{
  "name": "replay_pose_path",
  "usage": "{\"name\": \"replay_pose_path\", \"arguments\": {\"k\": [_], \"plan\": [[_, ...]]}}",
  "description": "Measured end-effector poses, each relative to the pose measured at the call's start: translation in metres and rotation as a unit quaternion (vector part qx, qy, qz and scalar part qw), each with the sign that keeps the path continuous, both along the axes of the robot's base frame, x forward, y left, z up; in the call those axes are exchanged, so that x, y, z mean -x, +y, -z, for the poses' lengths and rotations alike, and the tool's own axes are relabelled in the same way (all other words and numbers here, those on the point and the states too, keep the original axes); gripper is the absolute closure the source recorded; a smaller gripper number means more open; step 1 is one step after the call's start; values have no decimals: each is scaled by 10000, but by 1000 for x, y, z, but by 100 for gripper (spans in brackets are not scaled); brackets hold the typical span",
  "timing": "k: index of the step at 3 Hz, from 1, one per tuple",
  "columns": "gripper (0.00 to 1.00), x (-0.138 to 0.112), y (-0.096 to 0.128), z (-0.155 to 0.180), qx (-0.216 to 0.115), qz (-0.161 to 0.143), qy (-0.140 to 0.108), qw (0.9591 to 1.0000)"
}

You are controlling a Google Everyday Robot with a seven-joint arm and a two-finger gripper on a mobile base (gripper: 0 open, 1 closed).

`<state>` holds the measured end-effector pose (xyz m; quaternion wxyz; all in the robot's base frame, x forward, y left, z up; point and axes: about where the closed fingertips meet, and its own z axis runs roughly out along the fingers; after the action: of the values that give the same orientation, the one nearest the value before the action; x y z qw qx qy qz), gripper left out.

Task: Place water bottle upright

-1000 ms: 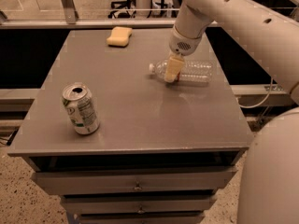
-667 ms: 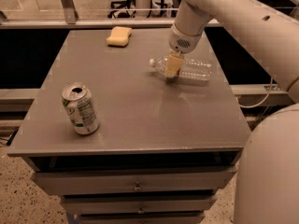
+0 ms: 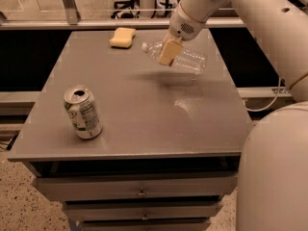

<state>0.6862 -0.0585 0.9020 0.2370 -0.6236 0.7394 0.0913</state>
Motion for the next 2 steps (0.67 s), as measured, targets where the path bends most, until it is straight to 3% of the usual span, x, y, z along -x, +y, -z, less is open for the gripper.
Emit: {"name": "replay_pose_path", "arguments": {"k": [1, 2], "plan": [[100, -8, 23, -29, -1116, -331, -127, 9931], [100, -11, 40, -60, -2362, -637, -285, 9692]]}}
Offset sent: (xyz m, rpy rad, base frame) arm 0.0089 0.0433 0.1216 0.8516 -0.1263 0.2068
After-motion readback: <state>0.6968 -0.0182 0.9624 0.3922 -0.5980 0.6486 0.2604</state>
